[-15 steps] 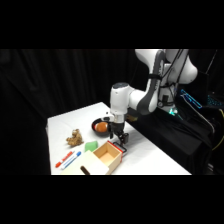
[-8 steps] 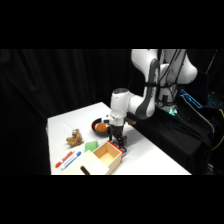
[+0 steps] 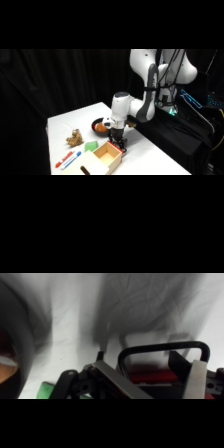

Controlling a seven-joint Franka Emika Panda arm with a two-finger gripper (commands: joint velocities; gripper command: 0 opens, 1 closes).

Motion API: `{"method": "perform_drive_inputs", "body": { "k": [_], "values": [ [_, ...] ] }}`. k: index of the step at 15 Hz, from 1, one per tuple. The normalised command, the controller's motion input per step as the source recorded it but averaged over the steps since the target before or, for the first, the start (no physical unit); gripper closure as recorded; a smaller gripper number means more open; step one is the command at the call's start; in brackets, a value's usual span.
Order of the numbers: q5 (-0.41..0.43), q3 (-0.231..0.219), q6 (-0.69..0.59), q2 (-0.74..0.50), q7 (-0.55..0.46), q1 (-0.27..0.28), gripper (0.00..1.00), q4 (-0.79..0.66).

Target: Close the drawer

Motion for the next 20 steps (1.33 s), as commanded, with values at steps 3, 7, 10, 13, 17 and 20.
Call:
{"method": "perform_drive_inputs", "body": {
  "k": [3, 7, 10, 13, 17, 20],
  "values": [
    [-0.110, -0.058, -0.12, -0.07, 0.02, 0.062, 0.00, 0.19],
    [-0.108, -0.065, -0.32, 0.00, 0.01, 0.091, 0.00, 0.32],
    [-0.076, -0.061, -0.44, 0.08, -0.04, 0.088, 0.00, 0.45],
    [-0.057, -0.071, -0.42, 0.13, -0.05, 0.103, 0.00, 0.53],
    [-0.062, -0.083, -0.29, 0.18, -0.04, 0.126, 0.00, 0.49],
    [-0.054, -0.070, -0.22, 0.22, -0.04, 0.115, 0.00, 0.45]
  ]
}}
